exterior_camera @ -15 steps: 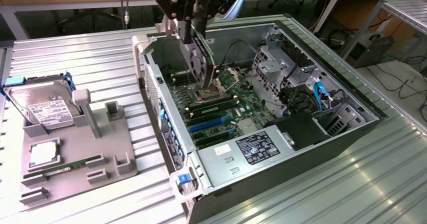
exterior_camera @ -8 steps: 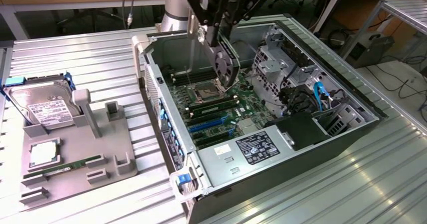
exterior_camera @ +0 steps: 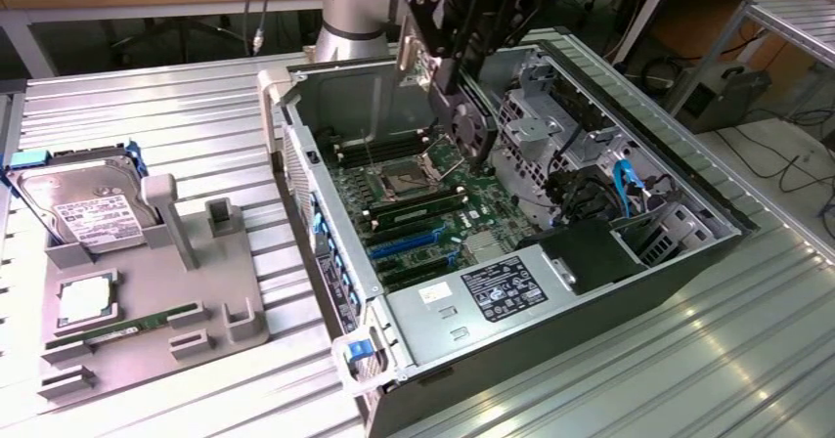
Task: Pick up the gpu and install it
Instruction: 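Pick up the gpu and move the gpu toward the slot, then insert the gpu into the slot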
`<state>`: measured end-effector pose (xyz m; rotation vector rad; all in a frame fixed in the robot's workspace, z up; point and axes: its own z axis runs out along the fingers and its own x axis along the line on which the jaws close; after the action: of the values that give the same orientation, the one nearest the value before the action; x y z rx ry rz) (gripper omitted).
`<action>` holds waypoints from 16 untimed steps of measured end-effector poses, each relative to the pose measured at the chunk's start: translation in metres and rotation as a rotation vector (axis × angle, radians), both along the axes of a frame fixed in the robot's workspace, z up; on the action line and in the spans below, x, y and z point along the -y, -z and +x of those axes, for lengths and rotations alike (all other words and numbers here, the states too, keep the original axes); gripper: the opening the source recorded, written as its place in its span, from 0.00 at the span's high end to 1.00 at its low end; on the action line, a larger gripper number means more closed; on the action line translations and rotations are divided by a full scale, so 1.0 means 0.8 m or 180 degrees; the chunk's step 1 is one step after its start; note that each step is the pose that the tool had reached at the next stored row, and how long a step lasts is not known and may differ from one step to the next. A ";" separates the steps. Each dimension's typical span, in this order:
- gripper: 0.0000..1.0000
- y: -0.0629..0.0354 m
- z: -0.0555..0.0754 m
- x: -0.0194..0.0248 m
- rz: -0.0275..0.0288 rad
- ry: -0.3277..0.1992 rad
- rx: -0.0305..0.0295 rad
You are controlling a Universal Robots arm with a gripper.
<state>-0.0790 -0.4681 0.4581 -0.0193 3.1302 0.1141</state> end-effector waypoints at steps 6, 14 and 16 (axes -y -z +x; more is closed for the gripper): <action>0.74 0.011 0.017 -0.0004 0.0000 -0.0002 0.0000; 0.74 0.011 0.017 -0.0004 0.0000 -0.0002 0.0000; 0.74 0.011 0.017 -0.0004 0.0000 -0.0002 0.0000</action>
<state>-0.0654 -0.4678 0.4490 -0.0203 3.1303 0.1141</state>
